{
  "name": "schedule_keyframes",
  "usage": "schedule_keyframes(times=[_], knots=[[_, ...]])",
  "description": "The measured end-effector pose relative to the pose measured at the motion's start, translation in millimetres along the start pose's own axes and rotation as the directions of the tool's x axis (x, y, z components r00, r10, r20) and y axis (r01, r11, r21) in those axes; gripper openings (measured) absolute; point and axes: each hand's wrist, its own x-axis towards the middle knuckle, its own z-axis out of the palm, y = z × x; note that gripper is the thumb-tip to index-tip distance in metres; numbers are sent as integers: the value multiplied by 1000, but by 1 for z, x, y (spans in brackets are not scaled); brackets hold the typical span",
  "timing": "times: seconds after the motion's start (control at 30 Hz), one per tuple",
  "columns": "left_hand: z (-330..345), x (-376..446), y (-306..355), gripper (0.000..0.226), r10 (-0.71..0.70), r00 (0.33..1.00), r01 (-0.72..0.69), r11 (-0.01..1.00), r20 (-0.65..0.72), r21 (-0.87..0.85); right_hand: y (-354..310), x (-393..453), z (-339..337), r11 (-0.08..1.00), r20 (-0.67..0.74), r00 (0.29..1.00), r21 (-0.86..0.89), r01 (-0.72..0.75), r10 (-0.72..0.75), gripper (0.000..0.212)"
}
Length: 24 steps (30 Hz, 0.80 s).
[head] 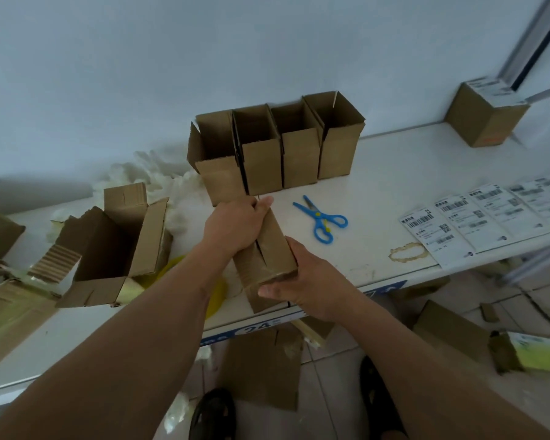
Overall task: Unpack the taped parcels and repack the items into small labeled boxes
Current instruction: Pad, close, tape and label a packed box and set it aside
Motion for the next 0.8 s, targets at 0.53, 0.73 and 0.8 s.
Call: schedule_keyframes(times=[0.53, 0.73, 0.8], knots=[[63, -48, 154, 31, 766, 630, -710, 499, 130, 497, 112, -50, -171, 817, -530, 784, -263, -513, 322, 47], [97, -28, 186, 30, 764, 622, -730, 488, 170, 478, 144, -33, -186, 774, -583, 736, -266, -574, 346, 55], [104, -23, 193, 30, 766, 620, -734, 489, 172, 472, 148, -24, -188, 746, -581, 731, -293, -598, 358, 56]])
